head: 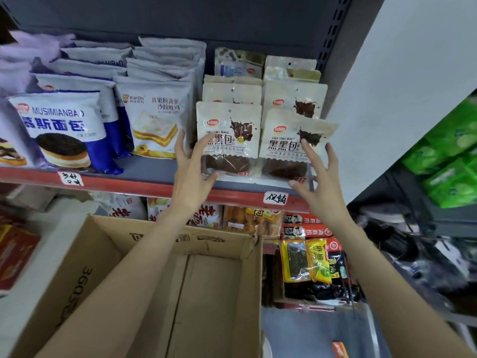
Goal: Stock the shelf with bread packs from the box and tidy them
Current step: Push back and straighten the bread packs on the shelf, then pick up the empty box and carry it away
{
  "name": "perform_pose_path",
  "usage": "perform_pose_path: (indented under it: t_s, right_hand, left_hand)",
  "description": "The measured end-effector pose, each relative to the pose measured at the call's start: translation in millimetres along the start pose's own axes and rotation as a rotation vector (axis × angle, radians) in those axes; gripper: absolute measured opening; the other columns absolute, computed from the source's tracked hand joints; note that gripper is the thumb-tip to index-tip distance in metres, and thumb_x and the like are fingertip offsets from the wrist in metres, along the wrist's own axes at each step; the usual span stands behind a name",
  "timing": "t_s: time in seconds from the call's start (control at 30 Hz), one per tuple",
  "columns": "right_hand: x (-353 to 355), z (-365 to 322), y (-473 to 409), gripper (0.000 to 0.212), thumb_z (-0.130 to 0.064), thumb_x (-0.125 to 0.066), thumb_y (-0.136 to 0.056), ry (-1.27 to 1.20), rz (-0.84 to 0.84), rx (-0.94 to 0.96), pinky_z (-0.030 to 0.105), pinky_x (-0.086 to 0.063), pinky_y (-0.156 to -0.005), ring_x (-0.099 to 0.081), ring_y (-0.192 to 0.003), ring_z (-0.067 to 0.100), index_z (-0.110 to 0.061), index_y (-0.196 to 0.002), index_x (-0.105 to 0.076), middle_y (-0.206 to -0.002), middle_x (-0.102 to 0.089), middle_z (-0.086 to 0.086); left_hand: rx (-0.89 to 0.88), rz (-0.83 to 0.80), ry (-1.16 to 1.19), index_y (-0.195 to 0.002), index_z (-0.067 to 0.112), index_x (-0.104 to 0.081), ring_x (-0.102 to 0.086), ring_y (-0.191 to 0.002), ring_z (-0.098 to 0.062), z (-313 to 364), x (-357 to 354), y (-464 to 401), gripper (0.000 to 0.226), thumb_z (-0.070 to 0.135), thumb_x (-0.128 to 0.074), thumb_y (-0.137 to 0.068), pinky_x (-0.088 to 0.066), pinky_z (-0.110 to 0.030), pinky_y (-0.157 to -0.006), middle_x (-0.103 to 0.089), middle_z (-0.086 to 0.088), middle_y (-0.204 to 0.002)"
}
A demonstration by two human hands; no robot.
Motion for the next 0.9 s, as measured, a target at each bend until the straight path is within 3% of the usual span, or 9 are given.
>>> perform_pose_path:
  t_s: [0.03,0.17,0.33,0.4,0.47,0.53,0.63,0.77,0.9]
  right_hand:
    - [-0.4,1.3,-3.3,0.076,-0.011,-0.062,-0.089,0.051,-0.001,0.003,0.035,-0.035,-0.106,-0.021,-0.132,0.001,-0.050,-0.140,-0.022,-0.158,0.001,0.004]
    - [1.7,7.3,-13.6,0.077,-0.002,-0.057,-0.091,0.128,0.014,-0.002,0.037,-0.045,-0.100,-0.050,-0.117,0.026,-0.044,-0.145,-0.022,-0.156,-0.009,0.006]
    - [-1.4,6.4,-10.0,0.077,0.001,-0.054,-0.091,0.147,0.019,0.014,0.027,-0.045,-0.090,-0.044,-0.109,0.015,-0.044,-0.145,-0.020,-0.155,-0.013,0.007]
    - [-2.6,4.3,-6.7,0.078,-0.002,-0.055,-0.091,0.155,0.024,0.006,0.025,-0.045,-0.084,-0.052,-0.105,0.021,-0.045,-0.145,-0.019,-0.156,-0.011,0.007]
    - [-3.8,0.6,-1.1,0.078,-0.006,-0.057,-0.091,0.164,0.028,-0.004,0.027,-0.047,-0.083,-0.055,-0.105,0.026,-0.046,-0.144,-0.017,-0.156,-0.009,0.009]
    - [-5.3,-5.9,6.2,0.079,-0.008,-0.059,-0.090,0.171,0.048,-0.001,0.036,-0.045,-0.095,-0.046,-0.125,0.030,-0.048,-0.142,-0.017,-0.156,-0.006,0.011]
    - [-5.2,-18.6,20.0,0.073,-0.012,-0.059,-0.089,0.173,0.141,-0.031,0.050,-0.032,-0.111,-0.014,-0.143,0.034,-0.044,-0.143,-0.023,-0.156,-0.003,0.014]
    - [-7.2,-52.2,56.4,0.048,-0.018,-0.058,-0.090,0.201,0.285,-0.040,0.047,-0.027,-0.112,-0.015,-0.141,0.031,-0.028,-0.135,-0.045,-0.153,-0.017,0.013]
    - [-16.9,-95.7,109.5,0.028,-0.024,-0.056,-0.090,0.188,0.433,-0.044,0.037,-0.036,-0.101,-0.042,-0.121,0.026,-0.016,-0.117,-0.060,-0.127,-0.052,0.008]
  left_hand:
    - [0.003,-0.006,-0.023,-0.141,0.039,-0.034,-0.056,-0.083,-0.010,0.1,0.7,-0.7,0.080,-0.001,-0.069,-0.081,-0.050,-0.024,-0.081,-0.003,-0.008,-0.157]
    - [0.036,-0.007,-0.104,-0.142,0.041,-0.032,-0.053,-0.074,-0.016,-3.0,1.7,-4.4,0.078,-0.002,-0.063,-0.085,-0.050,-0.032,-0.079,-0.013,-0.004,-0.155]
    - [-0.014,-0.011,-0.147,-0.143,0.040,-0.029,-0.061,-0.077,-0.024,-2.3,0.0,-4.5,0.081,-0.002,-0.063,-0.084,-0.054,-0.034,-0.071,-0.013,-0.005,-0.155]
    - [-0.036,-0.007,-0.144,-0.144,0.040,-0.028,-0.063,-0.090,-0.030,-2.2,-0.2,-0.9,0.082,-0.003,-0.063,-0.083,-0.053,-0.031,-0.070,-0.012,-0.008,-0.155]
    - [-0.055,-0.005,-0.105,-0.144,0.038,-0.029,-0.051,-0.120,-0.032,-1.8,0.4,4.0,0.084,-0.003,-0.064,-0.081,-0.053,-0.030,-0.076,-0.010,-0.009,-0.155]
    - [-0.069,0.005,-0.067,-0.144,0.035,-0.032,-0.033,-0.137,-0.028,0.2,4.4,8.6,0.080,0.000,-0.065,-0.081,-0.049,-0.034,-0.091,-0.013,-0.009,-0.154]
    - [-0.036,0.029,-0.044,-0.141,0.028,-0.039,-0.026,-0.140,-0.025,4.5,16.9,16.8,0.063,0.010,-0.064,-0.085,-0.032,-0.032,-0.107,-0.024,-0.009,-0.151]
    - [-0.032,0.064,0.016,-0.131,0.021,-0.050,-0.042,-0.125,-0.015,11.8,46.9,38.6,0.042,0.022,-0.059,-0.090,-0.034,-0.029,-0.102,-0.052,0.003,-0.132]
    - [0.085,0.012,0.203,-0.116,0.026,-0.058,-0.055,-0.078,0.006,17.8,84.3,75.9,0.022,0.027,-0.053,-0.095,-0.041,-0.017,-0.071,-0.066,0.018,-0.095]
Point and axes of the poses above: each hand's wrist, its own y-axis away from the middle knuckle, its own x-axis out of the back of the hand, z = x × y, the point moved 5 cm from there along -y, towards the middle knuckle
